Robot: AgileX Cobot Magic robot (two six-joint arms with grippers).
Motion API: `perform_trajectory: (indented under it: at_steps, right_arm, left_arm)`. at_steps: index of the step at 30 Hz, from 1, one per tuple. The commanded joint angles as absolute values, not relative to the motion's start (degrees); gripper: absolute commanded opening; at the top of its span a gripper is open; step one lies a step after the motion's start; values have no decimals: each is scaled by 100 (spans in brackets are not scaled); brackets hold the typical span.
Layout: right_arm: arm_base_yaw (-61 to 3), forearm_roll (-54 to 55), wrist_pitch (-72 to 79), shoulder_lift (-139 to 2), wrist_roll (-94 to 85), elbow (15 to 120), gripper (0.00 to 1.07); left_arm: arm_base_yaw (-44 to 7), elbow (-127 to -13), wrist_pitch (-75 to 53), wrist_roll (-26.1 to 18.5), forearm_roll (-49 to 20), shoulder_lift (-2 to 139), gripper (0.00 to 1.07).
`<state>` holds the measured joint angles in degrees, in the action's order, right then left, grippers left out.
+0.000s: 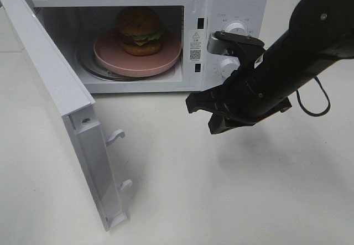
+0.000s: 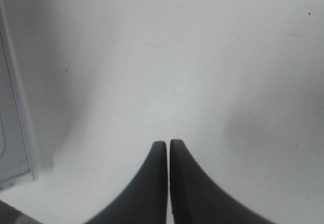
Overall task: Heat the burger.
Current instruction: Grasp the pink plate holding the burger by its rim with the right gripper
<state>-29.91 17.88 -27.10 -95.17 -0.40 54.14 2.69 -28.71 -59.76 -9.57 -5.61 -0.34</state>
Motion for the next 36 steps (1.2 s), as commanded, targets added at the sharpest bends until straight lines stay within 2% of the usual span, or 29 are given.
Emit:
perform_trajectory:
  at_steps: [1, 2, 5, 7, 10, 12, 18, 31, 36]
  right_arm:
    - [-2945, 1060, -3650, -9471, -441, 5861, 3]
    - [-2945, 705, -3867, -9471, -607, 6016, 4]
    - [-2945, 539, -3971, -9471, -682, 6091, 4]
    - [-2945, -63, -4309, -9471, -928, 6274, 5]
    - [-2945, -223, -4366, -9471, -1020, 6308, 5]
    - [-2945, -710, -4360, -9471, -1610, 6348, 6]
    - [-2945, -819, -4211, -9471, -2739, 6348, 7]
    - [-2962, -1066, -4188, -9471, -7414, 6348, 11]
    - [-2962, -1112, -4062, -9471, -7895, 6348, 15]
  left_arm:
    - [298, -2853, -5976, -940, -573, -138, 98]
    - [298, -2853, -5976, -940, -573, -138, 98]
    - [298, -2853, -5976, -940, -573, -138, 98]
    - [298, -2853, -5976, -940, -573, -138, 98]
    - [298, -2853, -5976, -940, -573, -138, 98]
    - [298, -2853, -5976, -940, -573, -138, 98]
    - [298, -2853, -5976, -940, -573, -138, 98]
    - [298, -2853, -5976, -940, -573, -138, 98]
    - [298, -2853, -5976, -940, -573, -138, 98]
